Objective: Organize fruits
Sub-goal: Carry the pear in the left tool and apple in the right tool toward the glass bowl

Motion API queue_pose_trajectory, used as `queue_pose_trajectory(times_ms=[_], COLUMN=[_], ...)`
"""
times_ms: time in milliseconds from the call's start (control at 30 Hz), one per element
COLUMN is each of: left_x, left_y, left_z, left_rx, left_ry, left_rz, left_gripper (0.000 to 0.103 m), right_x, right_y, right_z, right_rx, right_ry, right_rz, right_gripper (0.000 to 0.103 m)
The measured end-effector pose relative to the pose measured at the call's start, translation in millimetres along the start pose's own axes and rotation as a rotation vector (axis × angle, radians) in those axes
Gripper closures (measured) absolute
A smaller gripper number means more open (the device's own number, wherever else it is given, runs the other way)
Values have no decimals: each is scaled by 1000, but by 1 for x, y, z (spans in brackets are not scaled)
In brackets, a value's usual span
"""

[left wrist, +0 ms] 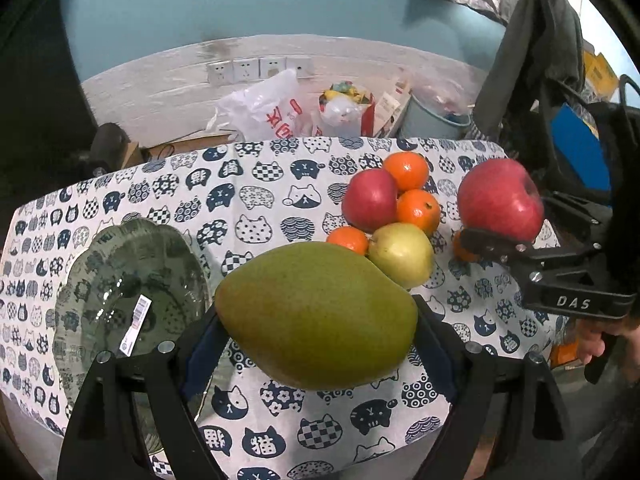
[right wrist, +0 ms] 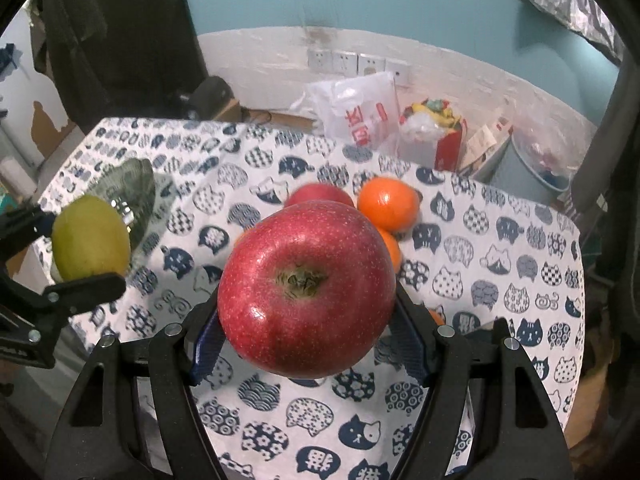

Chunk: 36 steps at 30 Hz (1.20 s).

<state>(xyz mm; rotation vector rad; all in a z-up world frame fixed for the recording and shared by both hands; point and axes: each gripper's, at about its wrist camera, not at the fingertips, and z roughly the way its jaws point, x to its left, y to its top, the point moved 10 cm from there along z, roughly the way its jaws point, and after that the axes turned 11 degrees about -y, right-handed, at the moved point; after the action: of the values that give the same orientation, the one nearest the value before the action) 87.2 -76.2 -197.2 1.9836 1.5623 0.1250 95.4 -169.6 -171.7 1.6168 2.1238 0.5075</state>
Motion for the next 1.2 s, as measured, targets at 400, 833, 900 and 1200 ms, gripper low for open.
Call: queue_pose_trajectory(times_ms=[400, 833, 900, 1200], left_x=[24, 60, 66, 94], left_y=[13, 9, 8, -3], left_z=[-28, -49, -53, -64], left_rx=[-70, -108, -116, -129], left_ry=[39, 69, 74, 93], left_rz=[-28, -85, -94, -150], left_gripper=[16, 16, 16, 16], right_x=[23, 70, 78, 108], right_y=[37, 62, 65, 74], right_z=[-17, -17, -17, -12], right_rx=[-67, -87, -88, -76], right_ry=[40, 90, 97, 133], right_rz=[-13, -55, -61, -90], right_gripper=[30, 30, 30, 30])
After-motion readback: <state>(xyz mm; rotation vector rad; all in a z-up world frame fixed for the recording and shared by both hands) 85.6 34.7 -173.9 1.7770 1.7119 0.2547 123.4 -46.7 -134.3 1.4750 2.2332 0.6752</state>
